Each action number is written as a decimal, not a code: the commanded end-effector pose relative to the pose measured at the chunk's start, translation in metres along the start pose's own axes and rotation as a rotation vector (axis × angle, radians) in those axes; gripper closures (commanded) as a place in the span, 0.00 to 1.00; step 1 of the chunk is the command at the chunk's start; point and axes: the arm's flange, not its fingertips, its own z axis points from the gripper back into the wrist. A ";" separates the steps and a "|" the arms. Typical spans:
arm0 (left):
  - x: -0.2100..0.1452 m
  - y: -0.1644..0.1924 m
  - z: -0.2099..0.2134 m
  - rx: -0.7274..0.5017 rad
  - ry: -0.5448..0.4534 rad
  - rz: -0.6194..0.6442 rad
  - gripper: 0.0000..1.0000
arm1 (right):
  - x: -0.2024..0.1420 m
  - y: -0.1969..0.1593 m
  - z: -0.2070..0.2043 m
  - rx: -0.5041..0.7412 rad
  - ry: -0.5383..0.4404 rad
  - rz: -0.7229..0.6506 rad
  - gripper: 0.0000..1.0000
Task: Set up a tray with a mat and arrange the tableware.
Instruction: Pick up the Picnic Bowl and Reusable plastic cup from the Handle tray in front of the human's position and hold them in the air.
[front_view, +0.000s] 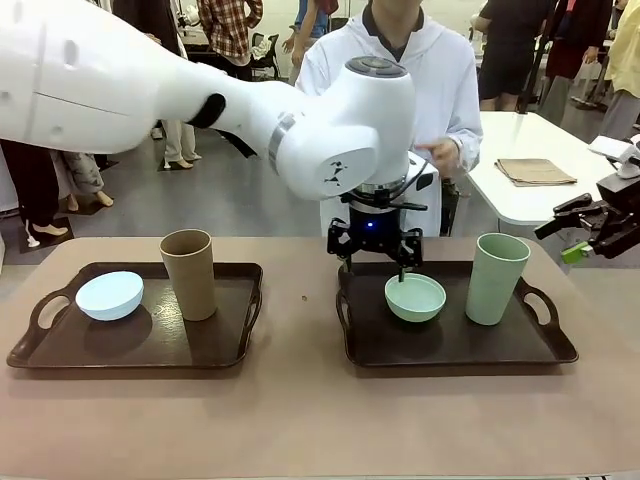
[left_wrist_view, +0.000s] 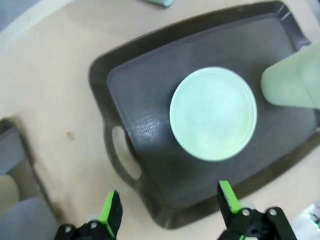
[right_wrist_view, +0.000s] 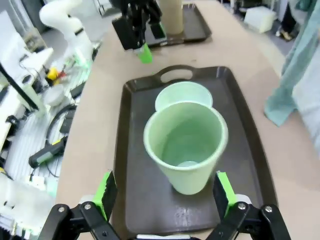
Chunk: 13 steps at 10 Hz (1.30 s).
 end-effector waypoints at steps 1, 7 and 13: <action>0.014 -0.007 -0.010 0.010 -0.073 -0.004 0.00 | -0.001 -0.023 0.011 0.015 -0.035 -0.019 0.00; 0.024 -0.010 -0.045 -0.030 -0.096 0.134 0.00 | -0.031 -0.010 -0.018 0.029 0.018 0.179 0.00; 0.019 -0.014 -0.054 -0.051 -0.053 0.103 0.00 | -0.052 -0.015 -0.059 -0.135 -0.010 0.199 0.00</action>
